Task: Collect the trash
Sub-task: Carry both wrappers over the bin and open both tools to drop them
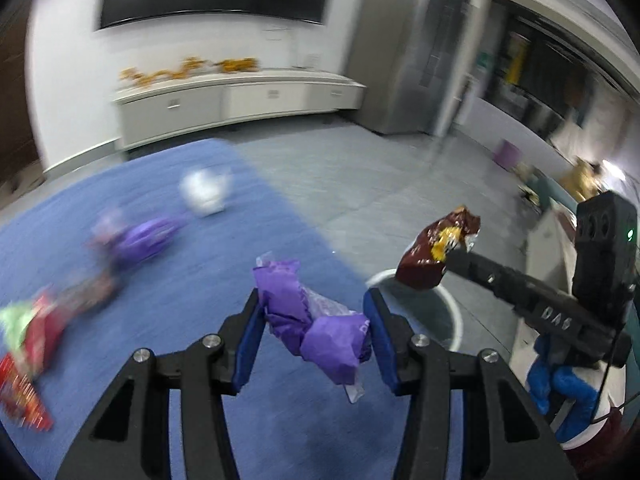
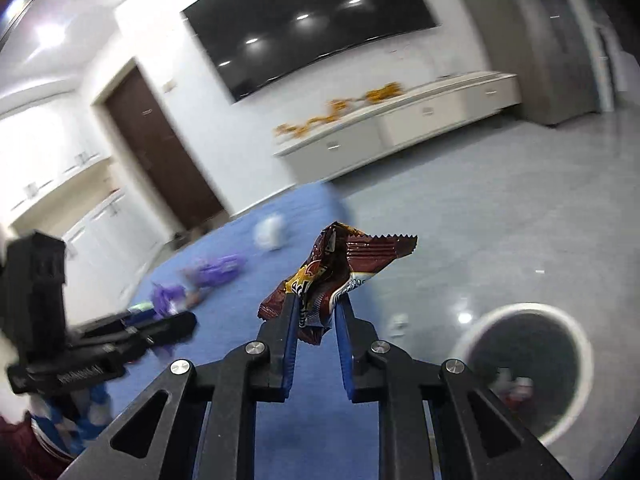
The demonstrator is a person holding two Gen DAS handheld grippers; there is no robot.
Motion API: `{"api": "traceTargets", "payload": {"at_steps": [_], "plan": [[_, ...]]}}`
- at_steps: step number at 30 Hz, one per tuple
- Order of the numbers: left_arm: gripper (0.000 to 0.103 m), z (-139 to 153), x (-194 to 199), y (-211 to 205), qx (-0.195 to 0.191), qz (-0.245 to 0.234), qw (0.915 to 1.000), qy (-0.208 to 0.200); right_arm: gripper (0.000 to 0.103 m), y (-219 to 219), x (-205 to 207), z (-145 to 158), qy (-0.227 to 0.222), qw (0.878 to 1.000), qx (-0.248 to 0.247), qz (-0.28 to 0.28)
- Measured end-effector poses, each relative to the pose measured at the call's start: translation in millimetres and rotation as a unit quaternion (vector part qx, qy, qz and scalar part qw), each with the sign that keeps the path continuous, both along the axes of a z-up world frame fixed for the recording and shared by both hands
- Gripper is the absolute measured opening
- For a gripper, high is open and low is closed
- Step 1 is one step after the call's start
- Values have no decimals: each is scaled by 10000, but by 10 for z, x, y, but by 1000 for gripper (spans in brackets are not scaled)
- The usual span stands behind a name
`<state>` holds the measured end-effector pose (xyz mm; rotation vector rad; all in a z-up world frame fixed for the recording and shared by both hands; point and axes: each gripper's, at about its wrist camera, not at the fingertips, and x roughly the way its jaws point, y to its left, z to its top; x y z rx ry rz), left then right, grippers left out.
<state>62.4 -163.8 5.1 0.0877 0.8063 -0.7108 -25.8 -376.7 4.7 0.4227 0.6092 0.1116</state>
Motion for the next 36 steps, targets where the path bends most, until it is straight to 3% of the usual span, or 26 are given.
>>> {"api": "traceTargets", "payload": {"at_steps": [6,12,15,16,17,18,25,36], "plan": [[47,-127,105,-1149,114,-847,9962,178,17,-870,-236,-410,548,9929,-38,-1051],[49,-387,275,-2004,308,-1256,9904,480,18,-1353,-206,-867,1094,9821,68,-1533],[53,-502,374,-2275,239,-1365,9872,786,25,-1461,-158,-1030,1281,9777,86,-1661],[59,-537,401,-2331,211,-1386,9862,881,35,-1495,-162,-1064,1322,9766,88,-1693],[62,-568,405,-2370,171,-1392,9856,947,42,-1529,-153,-1115,1386,9747,86,-1749],[66,-590,418,-2408,147,-1380,9854,984,42,-1559,-168,-1146,1421,9735,81,-1791],[66,-556,450,-2353,125,-1229,9876,965,43,-1582,-299,-1195,1491,9686,197,-1982],[66,-165,277,-1648,-4,-830,9949,567,43,-1400,-496,-698,1053,9725,11,-2076]]}}
